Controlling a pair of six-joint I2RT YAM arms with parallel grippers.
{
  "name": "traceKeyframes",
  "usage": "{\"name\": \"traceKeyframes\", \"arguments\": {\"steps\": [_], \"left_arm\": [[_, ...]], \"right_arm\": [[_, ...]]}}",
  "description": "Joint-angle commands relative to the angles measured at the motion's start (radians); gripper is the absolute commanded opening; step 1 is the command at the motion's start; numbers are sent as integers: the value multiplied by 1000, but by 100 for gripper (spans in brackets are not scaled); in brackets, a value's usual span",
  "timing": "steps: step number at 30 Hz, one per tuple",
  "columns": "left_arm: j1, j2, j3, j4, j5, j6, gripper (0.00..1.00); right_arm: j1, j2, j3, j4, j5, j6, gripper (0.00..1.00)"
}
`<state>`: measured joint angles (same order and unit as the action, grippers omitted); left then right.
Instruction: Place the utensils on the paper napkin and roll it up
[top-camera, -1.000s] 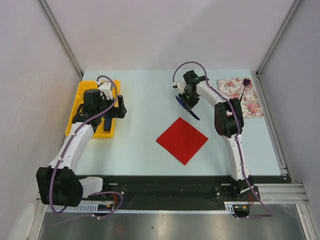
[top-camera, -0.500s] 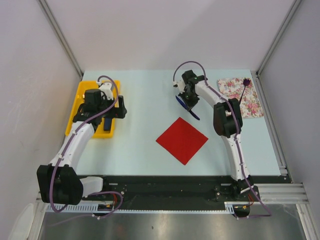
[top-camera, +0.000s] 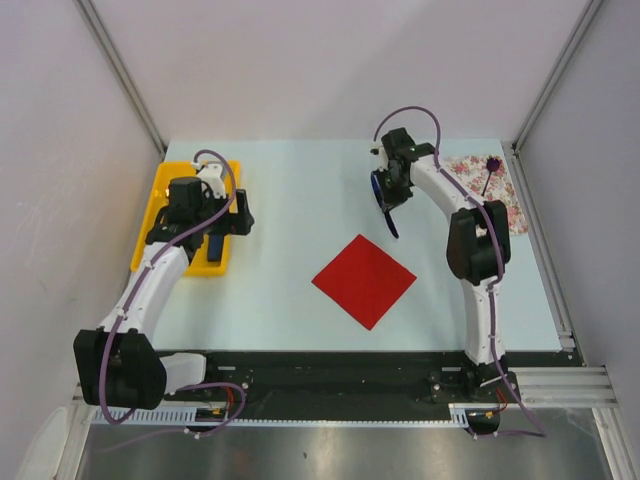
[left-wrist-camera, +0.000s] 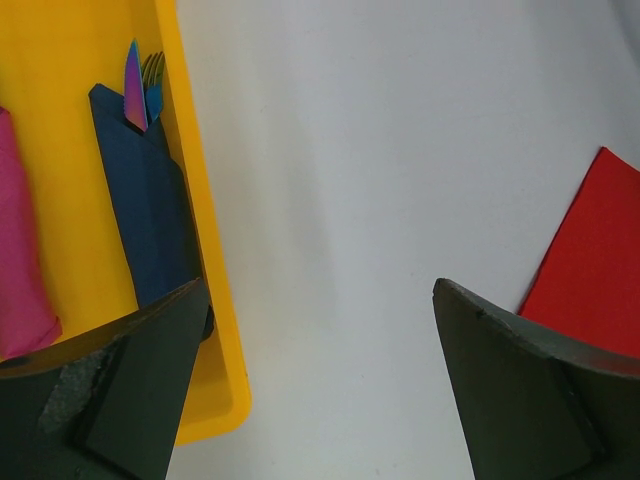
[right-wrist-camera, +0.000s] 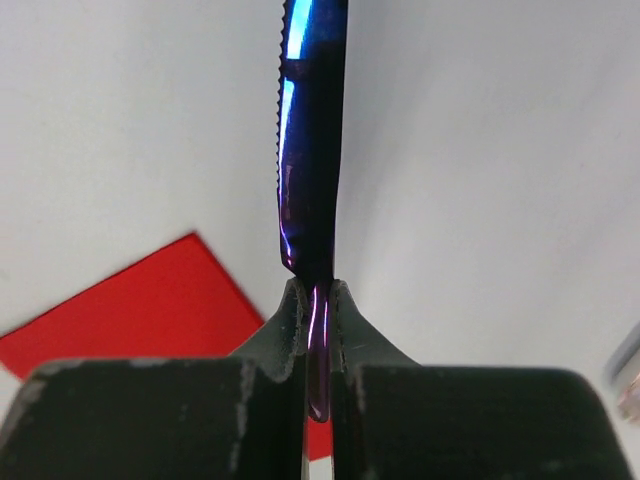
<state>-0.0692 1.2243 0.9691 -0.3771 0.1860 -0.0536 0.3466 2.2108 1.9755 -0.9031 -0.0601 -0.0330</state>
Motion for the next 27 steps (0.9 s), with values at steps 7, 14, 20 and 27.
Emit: {"name": "traceKeyframes", "arguments": {"steps": [7,14,20,27], "left_arm": [[-1,-60,-16,29,4,-51,100],[-1,-120,-70,10,1,-68,100],[-1,-143,-83,1,3,-57,100],[-1,-144,-81,3,1,-54,100]], "right_arm": [[124,-292,-312,52,14,390,0],[215,-367,-497,193,59,485,0],[276,-353,-555,270,170,495,0],[282,-287,-509,262,226,504,0]]}}
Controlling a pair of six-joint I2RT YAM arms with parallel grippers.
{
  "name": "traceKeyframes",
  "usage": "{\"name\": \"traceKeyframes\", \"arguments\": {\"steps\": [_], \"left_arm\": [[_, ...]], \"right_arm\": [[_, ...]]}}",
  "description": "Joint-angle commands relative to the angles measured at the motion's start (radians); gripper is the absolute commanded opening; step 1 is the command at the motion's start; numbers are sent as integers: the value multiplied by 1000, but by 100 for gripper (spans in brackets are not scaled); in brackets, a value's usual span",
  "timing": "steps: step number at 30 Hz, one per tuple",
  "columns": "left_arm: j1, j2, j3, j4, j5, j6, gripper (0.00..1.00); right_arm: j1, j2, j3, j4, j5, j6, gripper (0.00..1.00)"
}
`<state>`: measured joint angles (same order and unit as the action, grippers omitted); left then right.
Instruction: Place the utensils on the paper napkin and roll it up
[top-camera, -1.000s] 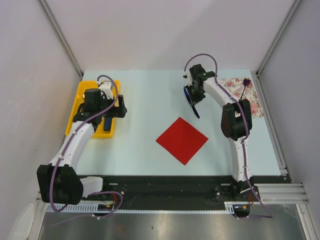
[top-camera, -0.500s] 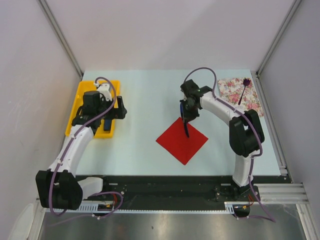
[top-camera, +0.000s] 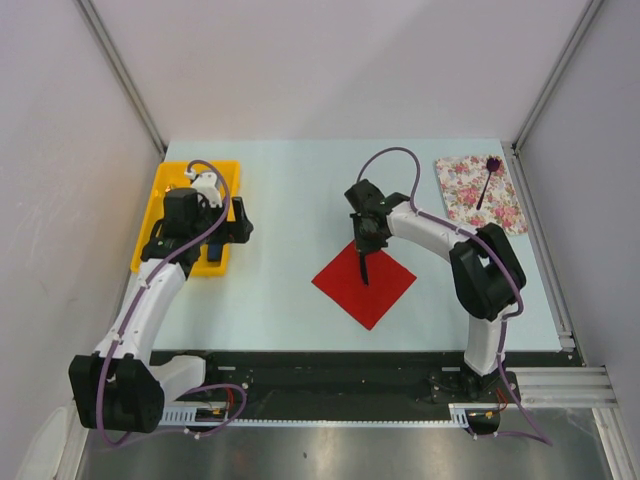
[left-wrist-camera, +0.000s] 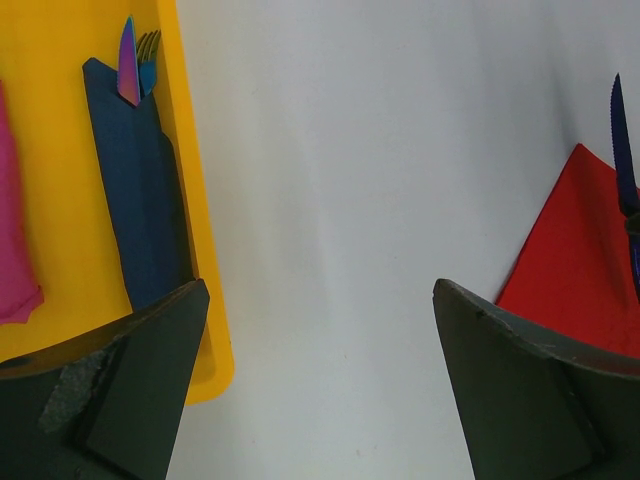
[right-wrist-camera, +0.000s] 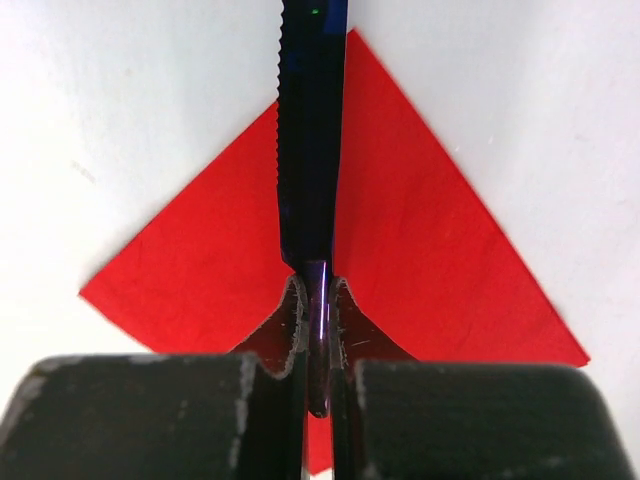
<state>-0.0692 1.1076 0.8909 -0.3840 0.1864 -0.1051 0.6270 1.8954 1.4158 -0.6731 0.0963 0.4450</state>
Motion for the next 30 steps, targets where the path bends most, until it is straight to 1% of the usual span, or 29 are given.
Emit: {"name": "traceKeyframes", "arguments": {"steps": [1,9,14,30], "left_arm": [[-1,-29,-4,11,-1,-5,100],[-1,-28,-6,19,-2,-8,100],[-1,-28,-9,17,-4,-8,100],[-1,-28,-12,14,-2,-18,99]], "right_arm": [[2,30,54,33,72,32,0],[10,50,55,10,40,58,0],[28,33,37,3,26,69,0],[30,56,-25,36,-7,89,0]]}}
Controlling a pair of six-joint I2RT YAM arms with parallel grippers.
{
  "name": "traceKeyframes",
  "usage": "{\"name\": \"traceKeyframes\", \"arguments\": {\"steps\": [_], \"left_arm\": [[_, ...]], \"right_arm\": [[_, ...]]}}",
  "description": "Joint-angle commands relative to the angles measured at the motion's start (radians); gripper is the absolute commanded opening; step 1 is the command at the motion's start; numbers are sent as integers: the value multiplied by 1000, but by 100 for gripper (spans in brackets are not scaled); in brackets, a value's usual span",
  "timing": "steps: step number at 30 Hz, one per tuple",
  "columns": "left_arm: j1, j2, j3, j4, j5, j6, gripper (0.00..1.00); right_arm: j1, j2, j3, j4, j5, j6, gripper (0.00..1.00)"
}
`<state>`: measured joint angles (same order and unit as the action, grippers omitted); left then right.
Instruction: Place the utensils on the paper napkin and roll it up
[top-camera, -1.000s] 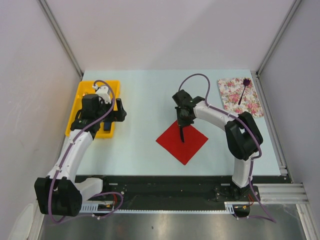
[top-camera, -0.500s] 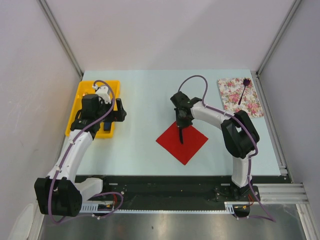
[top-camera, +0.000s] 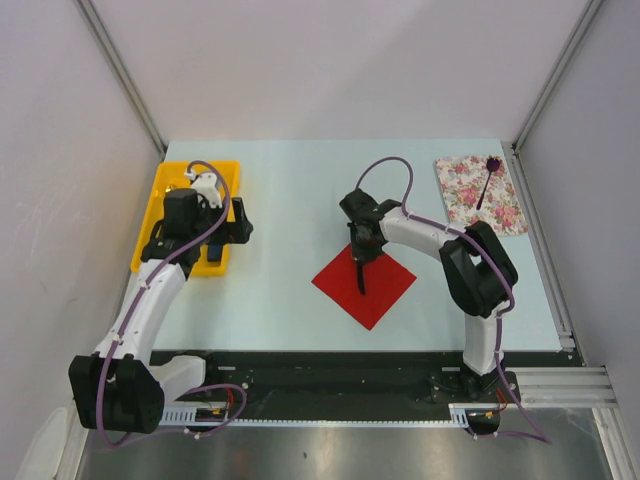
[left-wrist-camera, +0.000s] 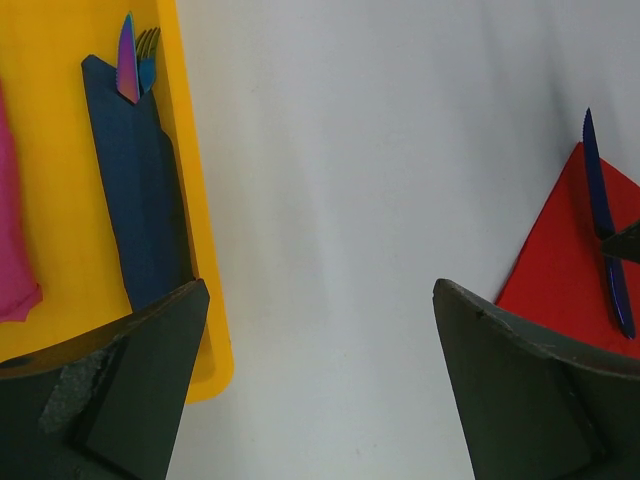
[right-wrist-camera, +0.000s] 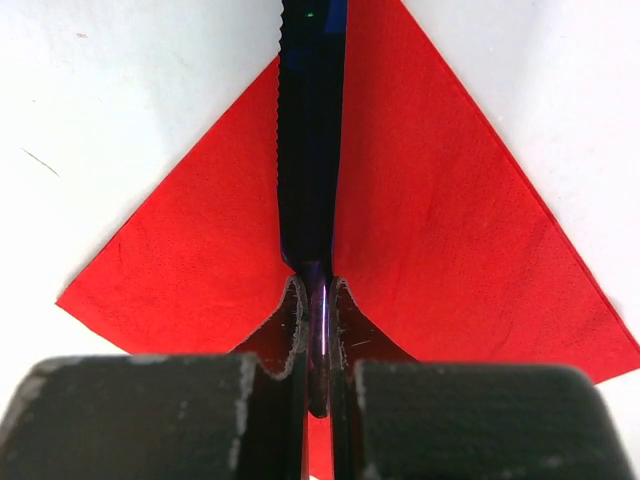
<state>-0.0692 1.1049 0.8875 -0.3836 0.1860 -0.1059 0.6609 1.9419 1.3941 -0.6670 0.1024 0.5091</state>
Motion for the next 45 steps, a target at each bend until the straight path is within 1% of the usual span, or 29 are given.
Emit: {"name": "traceKeyframes", "arguments": {"steps": [1,3,5,6,7,9,12,13,15,17,20,21,22,23,24,25,26,27,28,30,31,32,35,36,37,39,41,44,45], "left_arm": [[-1,-25,-9,14,0,-18,100],[-1,-24,-7,12,-2,-15,100],[-1,-23,-5,9,-3,-17,100],[-1,-22,-5,8,-3,-12,100],[-1,-20,-2,5,-2,-11,100],[-1,-17,1,-1,-2,-6,100],[-1,-13,14,-14,1,8,100],[-1,-11,24,-18,3,11,100],[-1,-5,36,-28,15,26,99],[-1,10,59,-32,18,35,100],[-1,39,94,-31,38,51,100],[-1,47,102,-31,43,54,100],[-1,62,119,-21,56,55,100],[-3,70,125,-18,62,57,100],[-3,81,133,-14,69,61,100],[-3,91,151,-5,70,63,100],[-4,108,159,-1,66,61,100],[-4,118,168,3,61,61,100],[-4,127,183,12,56,61,100],[-4,150,192,26,46,60,100],[-4,157,197,43,46,57,100],[-4,164,200,48,46,51,100],[-4,190,209,68,46,43,100],[-4,205,212,68,46,44,100],[-4,210,217,71,46,45,100],[-4,236,220,71,47,51,100],[-4,254,231,68,49,54,100],[-4,289,254,58,50,54,100],[-4,299,263,54,50,52,100]], "right_arm": [[-9,12,-3,32,-20,23,3],[-15,26,-1,32,-27,26,6],[-26,34,-1,33,-35,31,13],[-27,37,-1,33,-38,32,19],[-30,38,-3,32,-47,35,32],[-41,40,-3,27,-58,42,35],[-56,19,17,4,-82,39,55],[-60,6,51,-5,-92,32,57],[-76,-3,106,-55,-93,-3,57],[-95,-29,175,-78,-122,-44,60],[-147,-72,227,-59,-136,-180,65],[-196,-75,238,-51,-179,-261,66],[-223,-77,255,-52,-200,-297,73],[-257,-64,288,-62,-228,-328,77],[-291,-60,305,-69,-292,-357,82],[-358,-55,316,-77,-300,-409,93],[-392,-52,322,-74,-308,-428,99],[-424,-46,336,-69,-337,-452,100],[-491,-37,345,-65,-340,-489,100],[-552,14,416,-75,-337,-506,100],[-579,34,445,-91,-322,-529,100],[-634,54,472,-94,-310,-531,99],[-728,130,565,-98,-245,-515,96],[-748,168,618,-105,-237,-514,92],[-770,190,641,-103,-236,-494,92],[-811,225,681,-89,-190,-469,88],[-834,296,756,-74,-121,-457,85],[-848,399,851,-52,-35,-442,73],[-856,422,877,-39,-27,-445,67]]}}
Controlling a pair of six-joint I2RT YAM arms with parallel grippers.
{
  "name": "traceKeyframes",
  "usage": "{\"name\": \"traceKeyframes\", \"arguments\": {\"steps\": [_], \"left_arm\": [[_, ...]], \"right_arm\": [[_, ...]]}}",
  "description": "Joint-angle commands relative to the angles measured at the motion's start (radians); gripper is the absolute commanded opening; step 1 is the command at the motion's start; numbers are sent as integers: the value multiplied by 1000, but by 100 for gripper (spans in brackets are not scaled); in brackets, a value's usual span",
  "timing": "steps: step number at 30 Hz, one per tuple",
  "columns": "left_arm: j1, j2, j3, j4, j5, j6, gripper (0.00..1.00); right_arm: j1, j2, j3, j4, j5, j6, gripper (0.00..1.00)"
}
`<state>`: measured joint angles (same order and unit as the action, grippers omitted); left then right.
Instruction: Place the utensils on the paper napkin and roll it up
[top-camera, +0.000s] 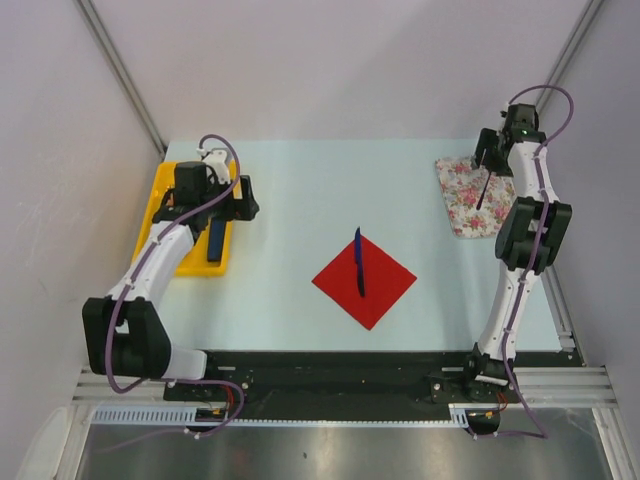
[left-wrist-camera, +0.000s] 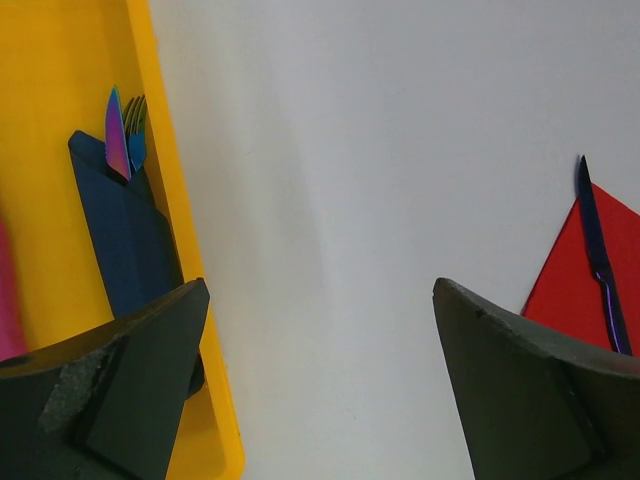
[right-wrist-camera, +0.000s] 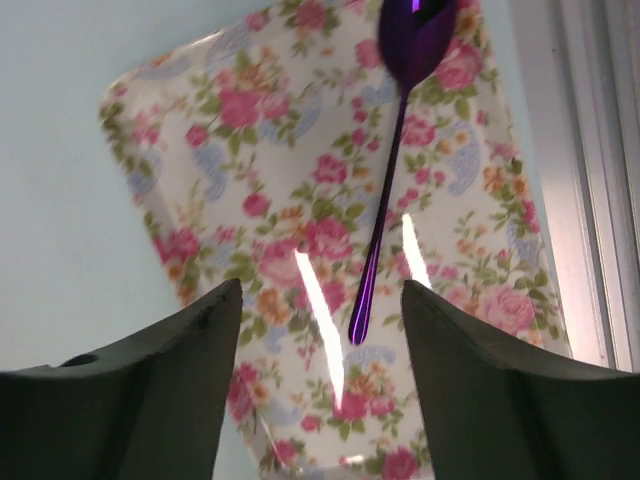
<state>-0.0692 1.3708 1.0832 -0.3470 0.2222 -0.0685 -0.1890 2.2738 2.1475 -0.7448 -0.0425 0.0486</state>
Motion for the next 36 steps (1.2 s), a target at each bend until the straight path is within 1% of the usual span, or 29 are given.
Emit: {"name": "traceKeyframes", "arguments": {"steps": [1,3,5,7,12,16,20,23,25,28,29,31,32,34,36], "left_arm": [[-4,45,79,13,11,16,100],[-4,60,92,3,6,19,100],[-4,71,99,0,3,21,100],[-4,79,106,-4,0,22,100],[-4,103,122,-18,-9,30,100],[-3,125,145,-33,-23,36,100],[-3,139,165,-56,-38,44,100],[-3,145,167,-55,-44,47,100],[-3,148,178,-61,-40,47,100],[-3,151,193,-67,-32,44,100],[-3,149,195,-67,-34,44,100],[-1,139,196,-64,-21,41,100],[-1,119,190,-46,-14,41,100],[2,87,159,-14,32,45,100],[2,19,109,71,69,47,100]], "right_arm": [[-13,111,146,44,127,19,63],[-30,177,215,59,132,28,56],[-39,232,261,71,142,31,56],[-50,254,273,93,133,34,54],[-49,294,244,154,96,11,52],[-49,339,258,165,81,-12,51],[-53,375,298,145,85,-29,37],[-56,388,304,140,93,-45,35],[-55,392,305,125,92,-46,30],[-63,392,301,87,76,-46,17],[-66,392,301,67,66,-46,9],[-73,380,296,58,52,-46,0],[-73,356,293,53,37,-46,0],[-67,319,281,56,24,-98,0],[-61,232,231,82,24,-113,0]]}}
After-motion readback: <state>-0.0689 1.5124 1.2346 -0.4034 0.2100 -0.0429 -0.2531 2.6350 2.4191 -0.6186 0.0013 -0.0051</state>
